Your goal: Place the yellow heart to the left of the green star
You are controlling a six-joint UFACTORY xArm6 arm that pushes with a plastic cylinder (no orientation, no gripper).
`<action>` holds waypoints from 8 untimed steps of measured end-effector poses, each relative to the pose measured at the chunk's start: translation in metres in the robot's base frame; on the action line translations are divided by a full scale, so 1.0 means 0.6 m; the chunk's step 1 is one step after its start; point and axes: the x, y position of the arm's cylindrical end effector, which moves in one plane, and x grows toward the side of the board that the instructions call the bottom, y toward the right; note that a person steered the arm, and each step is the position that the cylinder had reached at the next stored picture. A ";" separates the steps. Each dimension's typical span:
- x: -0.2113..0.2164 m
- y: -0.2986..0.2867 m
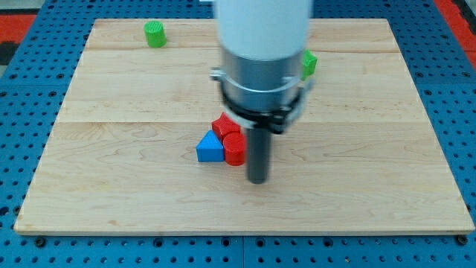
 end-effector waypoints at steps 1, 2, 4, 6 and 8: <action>-0.043 0.124; -0.139 0.135; -0.165 -0.005; -0.186 -0.105; -0.272 -0.102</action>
